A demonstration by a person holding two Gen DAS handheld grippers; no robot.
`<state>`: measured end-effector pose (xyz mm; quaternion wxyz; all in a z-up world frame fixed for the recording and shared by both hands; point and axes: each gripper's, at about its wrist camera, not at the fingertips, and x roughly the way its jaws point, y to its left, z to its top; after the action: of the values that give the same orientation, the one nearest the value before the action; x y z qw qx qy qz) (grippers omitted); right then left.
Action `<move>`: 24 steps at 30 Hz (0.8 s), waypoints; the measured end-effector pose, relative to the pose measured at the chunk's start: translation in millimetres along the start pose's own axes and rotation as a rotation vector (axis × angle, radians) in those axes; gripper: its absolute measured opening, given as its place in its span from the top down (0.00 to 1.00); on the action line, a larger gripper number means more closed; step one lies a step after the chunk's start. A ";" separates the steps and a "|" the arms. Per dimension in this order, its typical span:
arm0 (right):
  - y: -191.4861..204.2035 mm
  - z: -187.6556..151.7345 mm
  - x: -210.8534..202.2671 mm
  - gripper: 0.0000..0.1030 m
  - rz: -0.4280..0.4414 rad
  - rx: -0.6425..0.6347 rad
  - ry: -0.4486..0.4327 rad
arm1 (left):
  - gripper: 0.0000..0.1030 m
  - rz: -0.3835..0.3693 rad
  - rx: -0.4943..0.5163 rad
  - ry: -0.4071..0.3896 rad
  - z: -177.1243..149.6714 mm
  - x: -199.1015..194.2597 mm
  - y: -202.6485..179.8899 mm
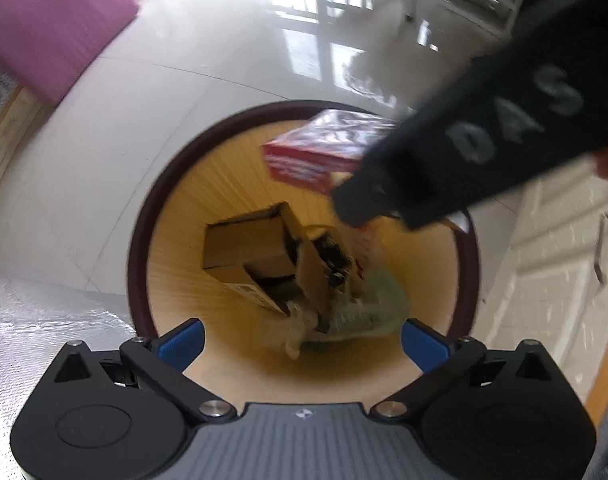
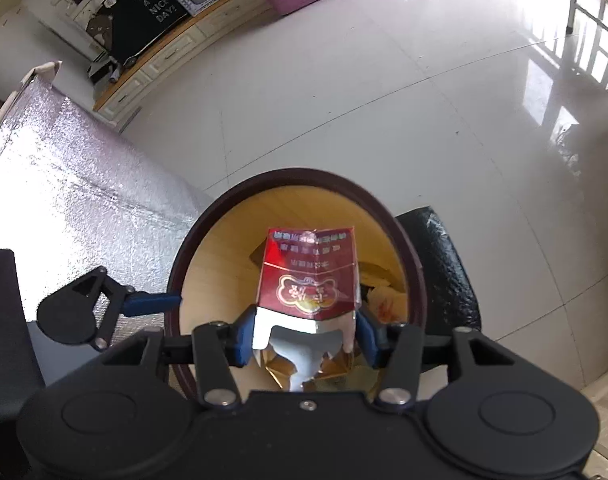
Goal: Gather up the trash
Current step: 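Open the left tool to drop the cardboard box while the right tool holds the snack box above, then open the right tool to drop the red snack box into the wastebasket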
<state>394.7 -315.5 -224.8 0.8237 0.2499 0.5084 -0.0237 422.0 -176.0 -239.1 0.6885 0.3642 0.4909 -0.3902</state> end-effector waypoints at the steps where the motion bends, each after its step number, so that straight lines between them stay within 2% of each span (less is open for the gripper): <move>1: -0.1 -0.5 1.4 0.47 0.006 0.002 0.000 | 0.00 -0.010 0.000 0.007 0.0 -0.6 -0.5; 2: 0.2 0.1 2.0 0.44 0.008 0.004 0.000 | 0.00 -0.019 0.000 0.012 -0.9 -2.3 1.3; 4: 0.0 -0.3 3.1 0.28 0.005 -0.002 0.004 | 0.00 -0.027 0.008 0.016 2.1 -0.6 -9.1; 6: 1.2 0.1 2.9 0.20 -0.020 -0.023 0.006 | 0.00 -0.032 0.014 0.021 0.9 -4.6 -12.5; 14: -6.9 -7.8 5.3 0.14 -0.056 -0.028 0.064 | 0.00 -0.023 -0.032 0.048 -1.6 -8.7 -4.5; 16: -4.7 -11.4 5.4 0.09 -0.062 -0.038 0.072 | 0.00 -0.028 -0.048 0.046 -4.3 -12.2 -3.2; 24: 0.7 -17.7 -4.5 0.02 -0.081 -0.071 0.049 | 0.00 -0.026 -0.140 0.030 -14.1 -19.1 -3.7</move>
<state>378.0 -308.1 -227.0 0.8176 0.2001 0.5389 -0.0329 409.1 -161.7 -224.8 0.6999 0.3146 0.5319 -0.3582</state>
